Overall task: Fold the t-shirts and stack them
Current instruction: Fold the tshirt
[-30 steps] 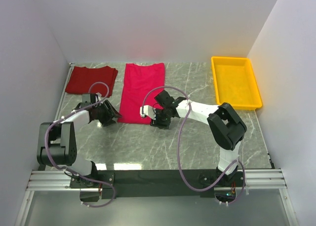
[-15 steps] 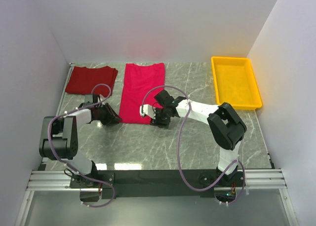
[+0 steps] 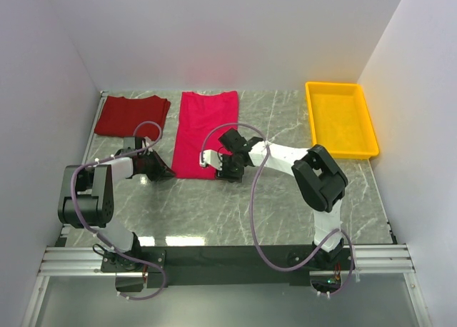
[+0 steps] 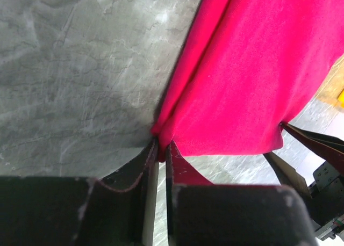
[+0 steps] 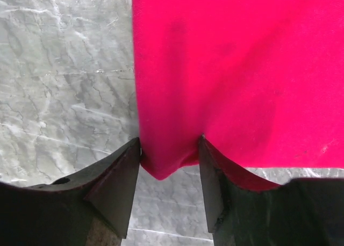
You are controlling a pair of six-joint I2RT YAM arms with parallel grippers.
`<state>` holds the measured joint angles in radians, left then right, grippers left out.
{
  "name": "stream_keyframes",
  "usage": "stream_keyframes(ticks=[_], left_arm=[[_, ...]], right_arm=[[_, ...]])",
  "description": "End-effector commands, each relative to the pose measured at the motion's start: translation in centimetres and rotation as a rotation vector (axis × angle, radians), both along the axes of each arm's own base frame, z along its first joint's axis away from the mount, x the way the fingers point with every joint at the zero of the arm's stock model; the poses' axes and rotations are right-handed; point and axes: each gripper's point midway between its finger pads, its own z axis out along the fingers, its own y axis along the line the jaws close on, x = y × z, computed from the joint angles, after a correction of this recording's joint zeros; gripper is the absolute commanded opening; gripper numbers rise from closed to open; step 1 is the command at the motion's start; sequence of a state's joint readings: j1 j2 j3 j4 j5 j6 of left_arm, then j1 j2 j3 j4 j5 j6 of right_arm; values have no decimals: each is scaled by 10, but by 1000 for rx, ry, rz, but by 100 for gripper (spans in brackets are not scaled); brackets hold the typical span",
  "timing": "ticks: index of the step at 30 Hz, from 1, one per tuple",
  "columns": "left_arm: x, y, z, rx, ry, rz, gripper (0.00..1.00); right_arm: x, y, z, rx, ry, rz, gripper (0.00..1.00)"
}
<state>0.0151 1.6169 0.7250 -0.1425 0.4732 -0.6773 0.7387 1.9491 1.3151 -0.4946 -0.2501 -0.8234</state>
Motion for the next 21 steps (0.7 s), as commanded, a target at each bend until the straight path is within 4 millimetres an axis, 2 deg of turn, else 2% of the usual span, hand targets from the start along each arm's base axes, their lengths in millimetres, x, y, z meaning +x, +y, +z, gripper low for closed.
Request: stream_keyframes(ticks=[1,5,6,8,9,12,16,19,20,21], left_arm=[[1,-3,3,-7,-20,-16,13],[1,-5,6,-17,-26,-14,6],[0,-5,6,-20,-24,-13,1],[1,-6,11,-26,-37,-12,1],[2,-7,13,-29,-44,-14,1],[0,-9,24,-46,-65,-17,1],[-6,-13,49,-78,-115,-19,1],[-19,-18,63,-112,-123,-13,0],[-26,-19,63,-127,-103,1,0],[-31,-21,72,-148,-116,-1,0]], right_arm=[[5,3,-1,-35,-27,-13,53],[3,3,-5,-52,-31,-16,40],[3,4,-3,-43,-33,-17,33],[2,5,0,-31,-36,-23,25],[2,6,2,-20,-38,-28,14],[-1,7,14,15,-40,-39,0],[-18,5,29,55,4,-22,0],[-31,3,48,109,10,-3,0],[-38,4,51,125,29,8,0],[-43,1,51,124,42,7,0]])
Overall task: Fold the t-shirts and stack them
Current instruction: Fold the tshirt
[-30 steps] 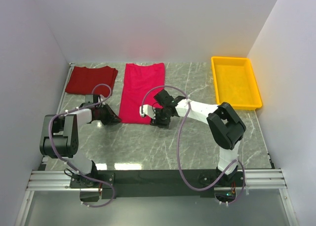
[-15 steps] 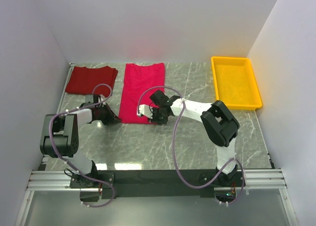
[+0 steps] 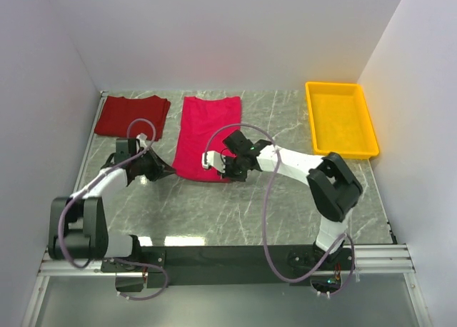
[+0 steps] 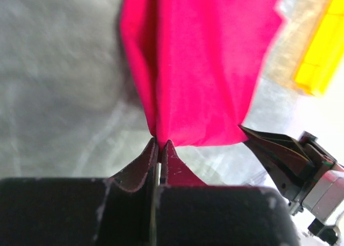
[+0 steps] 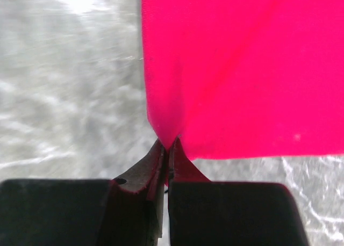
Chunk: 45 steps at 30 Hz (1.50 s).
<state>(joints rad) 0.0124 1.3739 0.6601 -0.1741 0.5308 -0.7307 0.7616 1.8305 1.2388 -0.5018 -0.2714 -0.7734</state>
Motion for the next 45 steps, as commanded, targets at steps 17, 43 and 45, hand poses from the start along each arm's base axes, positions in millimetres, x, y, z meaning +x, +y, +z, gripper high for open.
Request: stream_keyframes(ticks=[17,43,45], left_arm=[[-94,-24,144,-352,-129,166,0],[52,-21,162,-273,-181,98,0],[58,-21,151,-264,-151,99,0]], right_arm=[[-95,-20,150,334,82,50,0],[30,3,155,468,197,-170,0],[41,-3,150,462,207,-199,0]])
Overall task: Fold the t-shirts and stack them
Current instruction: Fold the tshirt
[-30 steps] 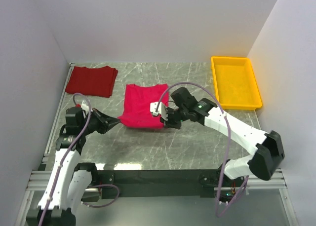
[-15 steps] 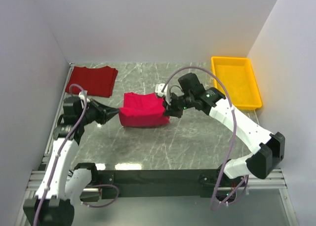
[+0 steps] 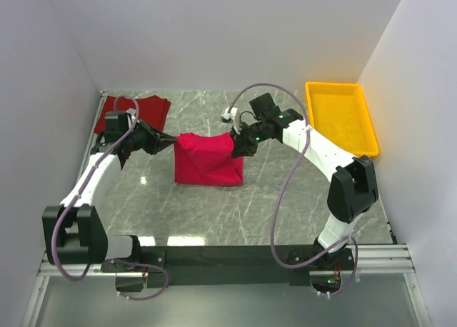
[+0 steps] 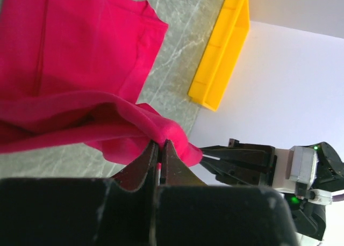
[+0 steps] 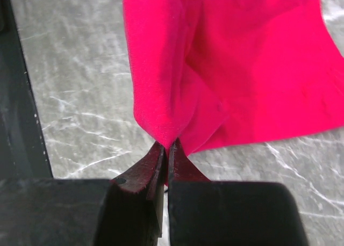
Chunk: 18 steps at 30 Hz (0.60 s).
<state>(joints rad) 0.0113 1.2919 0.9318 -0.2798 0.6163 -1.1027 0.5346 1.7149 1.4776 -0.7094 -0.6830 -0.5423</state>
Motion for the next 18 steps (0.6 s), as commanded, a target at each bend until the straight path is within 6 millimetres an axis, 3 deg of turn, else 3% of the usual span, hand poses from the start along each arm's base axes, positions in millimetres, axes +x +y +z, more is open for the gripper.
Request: stream_keyframes(ticks=[1,14,18], left_arm=[[20,-1,19,38,-111,-41,0],[50,3,-21,85,-34,-69,0],[60,3,-39,94,6,-80,0]], right_arm=[[24,1,23,64,-37,-25,0],[53,-5,28,38,-19,-137,0],[64,-6,18,8,-5,-182,0]])
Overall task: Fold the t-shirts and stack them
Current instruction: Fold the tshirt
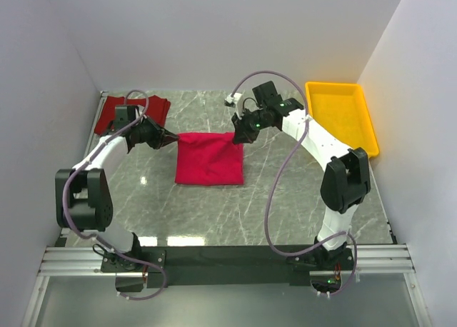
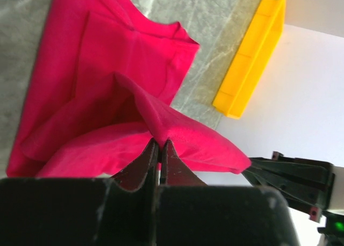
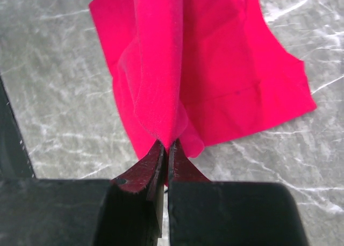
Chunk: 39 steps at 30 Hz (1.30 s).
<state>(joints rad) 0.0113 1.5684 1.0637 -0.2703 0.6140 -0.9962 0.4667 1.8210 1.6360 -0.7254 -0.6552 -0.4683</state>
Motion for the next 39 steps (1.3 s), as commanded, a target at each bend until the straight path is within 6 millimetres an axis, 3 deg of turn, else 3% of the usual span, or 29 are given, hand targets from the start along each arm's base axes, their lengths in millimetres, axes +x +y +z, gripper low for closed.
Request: stream_keyframes(ticks=[1,5,17,39], left_arm=[[18,0,8,29,-71,-33,0],[27,2,-9,45,-34,-35,0],[51,8,-32,82,10,-12,0],[84,8,-61,89,62,-24,1]], right_arm=[[17,0,5,-13,-15,-61,0],[23,-2,-6,-37,16,-88,0],[52,-6,-30,-87,41,-177,0],[84,-17,-59,-128,63,-268,0]])
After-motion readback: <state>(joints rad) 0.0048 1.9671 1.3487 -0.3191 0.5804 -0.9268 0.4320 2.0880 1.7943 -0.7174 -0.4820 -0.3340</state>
